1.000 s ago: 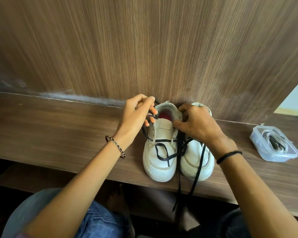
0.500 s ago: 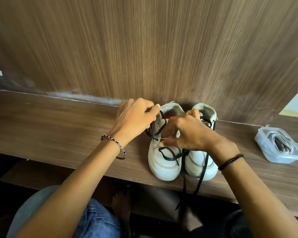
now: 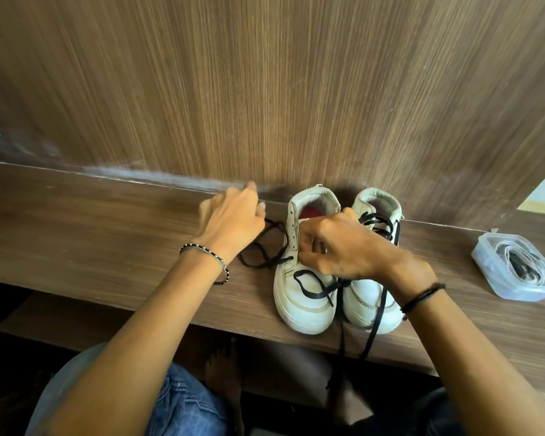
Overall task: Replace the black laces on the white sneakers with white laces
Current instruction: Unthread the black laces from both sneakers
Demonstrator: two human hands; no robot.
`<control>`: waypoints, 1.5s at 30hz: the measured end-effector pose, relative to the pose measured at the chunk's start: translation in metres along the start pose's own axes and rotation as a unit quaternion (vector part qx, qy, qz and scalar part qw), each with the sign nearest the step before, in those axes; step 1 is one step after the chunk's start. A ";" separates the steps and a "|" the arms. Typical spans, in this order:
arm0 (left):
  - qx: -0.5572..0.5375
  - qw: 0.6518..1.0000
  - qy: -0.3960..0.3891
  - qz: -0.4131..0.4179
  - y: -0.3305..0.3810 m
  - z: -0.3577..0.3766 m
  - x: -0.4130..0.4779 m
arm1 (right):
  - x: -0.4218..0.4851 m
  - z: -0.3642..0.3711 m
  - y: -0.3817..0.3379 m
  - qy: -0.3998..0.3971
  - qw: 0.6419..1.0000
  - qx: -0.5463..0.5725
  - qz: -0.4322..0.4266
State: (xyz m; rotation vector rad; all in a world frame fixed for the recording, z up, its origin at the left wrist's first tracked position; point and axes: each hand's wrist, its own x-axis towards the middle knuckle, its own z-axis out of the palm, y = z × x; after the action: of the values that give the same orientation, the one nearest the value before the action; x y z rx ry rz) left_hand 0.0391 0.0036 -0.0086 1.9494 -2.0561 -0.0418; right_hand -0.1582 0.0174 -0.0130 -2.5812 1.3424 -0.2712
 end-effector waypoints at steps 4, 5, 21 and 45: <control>-0.077 0.996 0.036 0.036 0.024 0.002 0.002 | 0.000 -0.003 -0.003 -0.015 1.000 -0.004 -0.017; -0.075 0.996 0.027 0.035 0.027 0.004 0.003 | -0.001 -0.003 -0.003 -0.014 1.000 -0.008 -0.020; -0.139 0.987 -0.073 0.042 0.018 0.012 0.012 | -0.002 -0.003 0.007 -0.008 0.992 0.103 0.070; -0.157 0.979 -0.114 0.055 0.019 0.005 0.013 | 0.004 -0.001 -0.003 0.248 0.724 0.609 0.206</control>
State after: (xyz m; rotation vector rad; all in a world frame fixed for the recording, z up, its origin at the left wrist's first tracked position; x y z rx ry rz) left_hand 0.0192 -0.0089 -0.0060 1.7021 -2.1379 -0.5549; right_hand -0.1539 0.0151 -0.0110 -1.0843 1.1586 -1.2960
